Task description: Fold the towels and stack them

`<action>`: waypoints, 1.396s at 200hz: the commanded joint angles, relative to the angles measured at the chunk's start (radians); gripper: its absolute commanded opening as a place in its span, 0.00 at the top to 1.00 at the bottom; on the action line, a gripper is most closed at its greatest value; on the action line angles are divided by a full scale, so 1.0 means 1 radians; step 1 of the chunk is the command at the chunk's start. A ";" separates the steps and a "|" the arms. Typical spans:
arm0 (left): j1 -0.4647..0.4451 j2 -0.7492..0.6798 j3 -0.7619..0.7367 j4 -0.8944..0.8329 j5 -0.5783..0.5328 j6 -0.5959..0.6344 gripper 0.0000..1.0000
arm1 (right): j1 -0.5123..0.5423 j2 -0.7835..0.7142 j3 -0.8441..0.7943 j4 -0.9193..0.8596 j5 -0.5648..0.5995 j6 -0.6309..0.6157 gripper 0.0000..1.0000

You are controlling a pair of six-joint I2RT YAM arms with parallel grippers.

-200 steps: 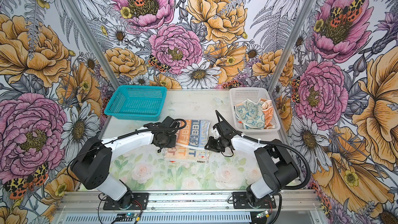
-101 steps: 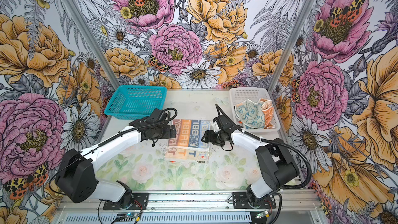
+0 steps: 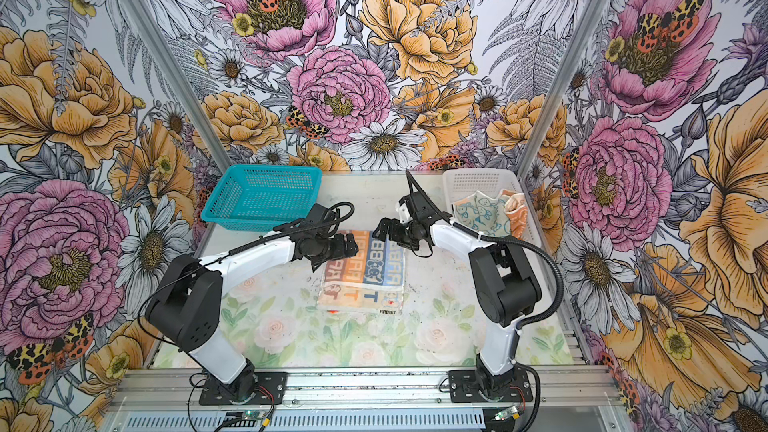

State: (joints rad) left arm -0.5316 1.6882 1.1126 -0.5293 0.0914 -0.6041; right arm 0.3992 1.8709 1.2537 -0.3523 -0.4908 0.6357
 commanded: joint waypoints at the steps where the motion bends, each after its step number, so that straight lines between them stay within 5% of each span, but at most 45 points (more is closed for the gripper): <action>1: 0.010 0.025 -0.005 0.044 0.010 -0.007 0.01 | -0.020 0.073 0.042 0.014 -0.023 0.010 0.02; 105: 0.010 0.235 0.133 0.019 -0.012 0.045 0.01 | -0.154 0.243 0.162 -0.042 0.002 -0.069 0.01; 152: 0.008 0.196 0.232 -0.049 -0.013 0.081 0.01 | -0.165 0.157 0.221 -0.098 -0.015 -0.110 0.01; 223: 0.016 -0.045 0.154 -0.114 -0.012 0.094 0.01 | -0.128 -0.173 -0.074 -0.120 0.028 -0.098 0.01; 279: 0.019 -0.106 -0.013 -0.105 -0.004 0.085 0.01 | 0.010 -0.240 -0.265 -0.107 0.094 -0.049 0.17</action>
State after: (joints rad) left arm -0.5194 1.5917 1.1542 -0.6231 0.0872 -0.5243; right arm 0.3691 1.6432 1.0359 -0.4644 -0.4416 0.5594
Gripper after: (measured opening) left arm 0.987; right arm 0.874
